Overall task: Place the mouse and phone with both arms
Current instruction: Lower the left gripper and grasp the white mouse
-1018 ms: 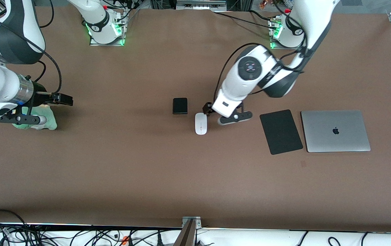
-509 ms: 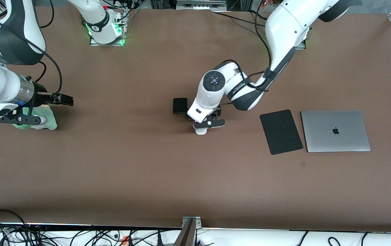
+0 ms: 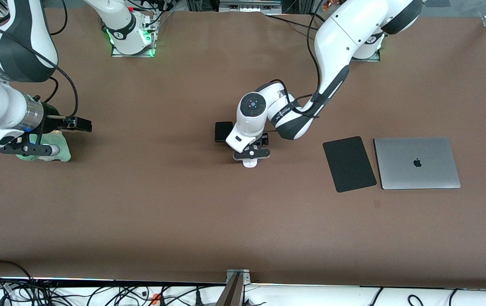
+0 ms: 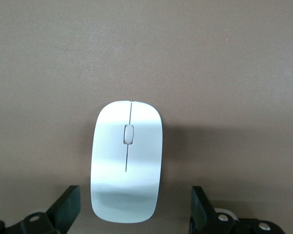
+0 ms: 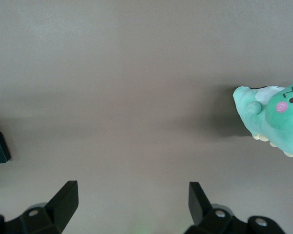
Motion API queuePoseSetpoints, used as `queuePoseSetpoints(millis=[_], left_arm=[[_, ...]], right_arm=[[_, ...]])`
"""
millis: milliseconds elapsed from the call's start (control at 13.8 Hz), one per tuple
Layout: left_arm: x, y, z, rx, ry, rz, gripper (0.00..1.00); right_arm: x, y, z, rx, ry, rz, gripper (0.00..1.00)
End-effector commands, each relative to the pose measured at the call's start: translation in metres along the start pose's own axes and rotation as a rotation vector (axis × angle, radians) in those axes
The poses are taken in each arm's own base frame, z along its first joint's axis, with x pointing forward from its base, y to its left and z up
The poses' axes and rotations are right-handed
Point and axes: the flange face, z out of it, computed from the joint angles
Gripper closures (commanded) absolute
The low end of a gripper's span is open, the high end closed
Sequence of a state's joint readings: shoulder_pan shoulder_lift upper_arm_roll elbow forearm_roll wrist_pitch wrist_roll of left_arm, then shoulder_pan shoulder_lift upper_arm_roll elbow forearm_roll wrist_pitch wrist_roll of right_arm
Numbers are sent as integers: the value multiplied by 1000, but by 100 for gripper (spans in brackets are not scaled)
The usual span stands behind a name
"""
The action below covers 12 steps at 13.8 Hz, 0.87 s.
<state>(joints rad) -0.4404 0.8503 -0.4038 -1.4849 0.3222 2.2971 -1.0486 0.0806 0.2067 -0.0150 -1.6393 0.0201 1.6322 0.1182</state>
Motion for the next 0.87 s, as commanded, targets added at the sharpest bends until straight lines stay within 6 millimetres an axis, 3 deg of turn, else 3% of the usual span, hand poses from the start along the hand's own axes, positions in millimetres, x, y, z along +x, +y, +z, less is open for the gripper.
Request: queuePoseSetpoints(millis=[0, 800], left_arm=[[5, 5, 5, -19, 39, 45, 0], [6, -4, 21, -4, 21, 95, 0]], right_arm=[[0, -2, -1, 8, -7, 6, 0], [-1, -5, -1, 8, -8, 3, 0]])
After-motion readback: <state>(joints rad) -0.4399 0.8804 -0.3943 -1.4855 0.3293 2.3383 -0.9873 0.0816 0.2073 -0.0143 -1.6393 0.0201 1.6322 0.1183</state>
